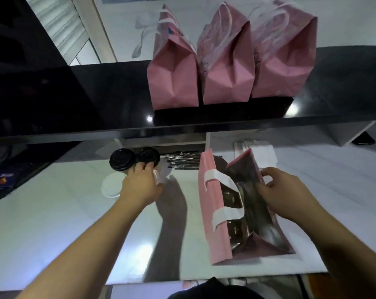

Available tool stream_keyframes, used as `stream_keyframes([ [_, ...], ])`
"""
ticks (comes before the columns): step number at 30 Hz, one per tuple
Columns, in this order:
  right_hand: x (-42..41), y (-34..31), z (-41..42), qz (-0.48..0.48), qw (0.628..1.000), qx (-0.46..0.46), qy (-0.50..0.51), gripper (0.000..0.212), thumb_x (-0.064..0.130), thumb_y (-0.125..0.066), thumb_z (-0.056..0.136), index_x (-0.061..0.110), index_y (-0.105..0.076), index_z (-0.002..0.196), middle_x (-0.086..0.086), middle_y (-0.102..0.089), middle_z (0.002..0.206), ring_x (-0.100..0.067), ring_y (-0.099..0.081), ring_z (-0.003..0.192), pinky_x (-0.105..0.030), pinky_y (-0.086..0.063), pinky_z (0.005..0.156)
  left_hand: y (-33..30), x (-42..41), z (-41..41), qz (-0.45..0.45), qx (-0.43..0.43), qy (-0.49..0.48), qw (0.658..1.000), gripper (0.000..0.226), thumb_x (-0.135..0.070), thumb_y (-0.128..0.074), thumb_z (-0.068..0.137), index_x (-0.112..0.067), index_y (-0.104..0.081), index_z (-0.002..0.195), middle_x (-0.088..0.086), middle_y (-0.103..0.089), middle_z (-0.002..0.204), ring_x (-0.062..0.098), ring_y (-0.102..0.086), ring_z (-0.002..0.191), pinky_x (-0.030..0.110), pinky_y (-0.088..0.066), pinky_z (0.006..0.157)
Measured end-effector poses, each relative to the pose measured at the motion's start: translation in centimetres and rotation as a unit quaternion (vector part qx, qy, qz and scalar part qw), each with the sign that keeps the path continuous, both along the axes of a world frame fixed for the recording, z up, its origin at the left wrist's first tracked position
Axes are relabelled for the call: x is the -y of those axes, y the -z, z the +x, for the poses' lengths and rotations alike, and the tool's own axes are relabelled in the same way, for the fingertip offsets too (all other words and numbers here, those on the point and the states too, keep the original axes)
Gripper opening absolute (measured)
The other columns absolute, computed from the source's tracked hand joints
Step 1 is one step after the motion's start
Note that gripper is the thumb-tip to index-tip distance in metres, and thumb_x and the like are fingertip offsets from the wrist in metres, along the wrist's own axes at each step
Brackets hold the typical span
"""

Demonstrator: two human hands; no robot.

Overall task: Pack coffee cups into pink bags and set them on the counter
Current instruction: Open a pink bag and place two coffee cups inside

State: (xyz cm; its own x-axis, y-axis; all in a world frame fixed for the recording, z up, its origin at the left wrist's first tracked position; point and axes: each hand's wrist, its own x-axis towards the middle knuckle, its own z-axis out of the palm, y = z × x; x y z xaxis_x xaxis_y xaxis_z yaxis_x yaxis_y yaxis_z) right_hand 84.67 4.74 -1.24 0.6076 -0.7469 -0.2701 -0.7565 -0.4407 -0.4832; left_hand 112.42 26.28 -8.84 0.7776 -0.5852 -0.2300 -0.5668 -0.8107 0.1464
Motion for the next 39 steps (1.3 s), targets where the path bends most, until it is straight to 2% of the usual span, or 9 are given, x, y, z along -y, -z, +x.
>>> stream_keyframes([
  [7, 0.0, 0.8, 0.2, -0.025, 0.999, -0.021, 0.032, 0.03, 0.051, -0.059, 0.094, 0.026, -0.057, 0.11, 0.002, -0.072, 0.09, -0.015, -0.068, 0.069, -0.037, -0.061, 0.067, 1.9, -0.3, 1.0, 0.0, -0.017, 0.003, 1.0, 0.068, -0.041, -0.07, 0.088, -0.017, -0.046, 0.146, 0.013, -0.044, 0.144, 0.044, -0.052, 0.124, 0.051, -0.051, 0.098],
  [13, 0.5, 0.9, 0.0, -0.003, 1.0, -0.028, 0.009, 0.031, 0.057, -0.058, 0.092, 0.028, -0.06, 0.103, 0.003, -0.072, 0.088, -0.014, -0.067, 0.07, -0.033, -0.058, 0.063, 1.1, -0.8, -0.2, 0.014, -0.044, -0.011, 0.999, 0.074, -0.032, -0.079, 0.079, -0.023, -0.041, 0.142, 0.015, -0.048, 0.138, 0.046, -0.052, 0.119, 0.051, -0.052, 0.092],
  [16, 0.8, 0.6, -0.2, 0.001, 0.999, -0.041, -0.011, 0.033, 0.052, -0.058, 0.094, 0.022, -0.064, 0.083, 0.003, -0.07, 0.072, -0.014, -0.067, 0.063, -0.025, -0.049, 0.052, -1.0, -1.2, -2.0, 0.002, -0.043, -0.015, 0.999, 0.081, -0.042, -0.08, 0.079, -0.027, -0.038, 0.146, 0.014, -0.049, 0.142, 0.045, -0.051, 0.12, 0.05, -0.051, 0.095],
  [20, 1.1, 0.1, -0.8, 0.024, 0.998, -0.036, -0.037, 0.037, 0.048, -0.059, 0.091, 0.016, -0.069, 0.076, 0.0, -0.07, 0.065, -0.016, -0.067, 0.061, -0.029, -0.054, 0.054, -7.7, -1.9, -5.6, -0.14, -0.01, -0.041, 0.989, 0.09, -0.071, -0.062, 0.066, -0.035, -0.042, 0.145, 0.005, -0.05, 0.143, 0.035, -0.055, 0.119, 0.046, -0.052, 0.092],
  [23, 1.2, -0.2, -1.0, 0.041, 0.998, -0.016, -0.046, 0.033, 0.05, -0.06, 0.09, 0.02, -0.067, 0.08, 0.002, -0.071, 0.065, -0.016, -0.068, 0.062, -0.031, -0.055, 0.057, -14.2, -1.7, -8.8, -0.272, 0.051, -0.019, 0.961, 0.087, -0.065, -0.06, 0.063, -0.044, -0.04, 0.145, -0.009, -0.047, 0.141, 0.021, -0.053, 0.119, 0.041, -0.051, 0.087],
  [26, 1.4, -0.4, -1.1, 0.057, 0.996, -0.011, -0.063, 0.025, 0.047, -0.06, 0.091, 0.023, -0.066, 0.087, 0.004, -0.072, 0.072, -0.014, -0.069, 0.066, -0.034, -0.06, 0.061, -19.0, 0.1, -12.2, -0.324, 0.041, 0.063, 0.943, 0.08, -0.06, -0.067, 0.067, -0.055, -0.037, 0.141, -0.029, -0.042, 0.134, 0.002, -0.051, 0.114, 0.028, -0.048, 0.083],
  [31, 2.0, -0.3, -1.7, 0.076, 0.994, -0.009, -0.082, 0.02, 0.041, -0.06, 0.095, 0.025, -0.066, 0.105, 0.008, -0.07, 0.087, -0.011, -0.067, 0.075, -0.026, -0.049, 0.056, -18.6, 6.0, -15.6, -0.149, -0.005, 0.224, 0.963, 0.083, -0.061, -0.071, 0.073, -0.055, -0.03, 0.145, -0.024, -0.042, 0.147, 0.009, -0.049, 0.127, 0.033, -0.05, 0.098],
  [36, 2.7, -0.3, -2.3, 0.065, 0.993, -0.014, -0.097, 0.02, 0.032, -0.053, 0.093, 0.02, -0.069, 0.088, 0.003, -0.071, 0.076, -0.015, -0.066, 0.066, -0.03, -0.054, 0.053, -11.9, 11.0, -15.6, -0.003, 0.006, 0.297, 0.955, 0.073, -0.052, -0.073, 0.083, -0.038, -0.041, 0.147, -0.007, -0.057, 0.142, 0.019, -0.06, 0.119, 0.029, -0.049, 0.082],
  [39, 2.9, 0.1, -2.4, 0.058, 0.993, -0.01, -0.103, 0.021, 0.026, -0.052, 0.091, 0.018, -0.068, 0.08, 0.0, -0.069, 0.07, -0.018, -0.065, 0.061, -0.033, -0.053, 0.048, -8.5, 13.1, -15.6, 0.025, -0.002, 0.301, 0.953, 0.059, -0.047, -0.066, 0.089, -0.029, -0.045, 0.141, 0.004, -0.062, 0.132, 0.027, -0.064, 0.109, 0.042, -0.059, 0.084],
])
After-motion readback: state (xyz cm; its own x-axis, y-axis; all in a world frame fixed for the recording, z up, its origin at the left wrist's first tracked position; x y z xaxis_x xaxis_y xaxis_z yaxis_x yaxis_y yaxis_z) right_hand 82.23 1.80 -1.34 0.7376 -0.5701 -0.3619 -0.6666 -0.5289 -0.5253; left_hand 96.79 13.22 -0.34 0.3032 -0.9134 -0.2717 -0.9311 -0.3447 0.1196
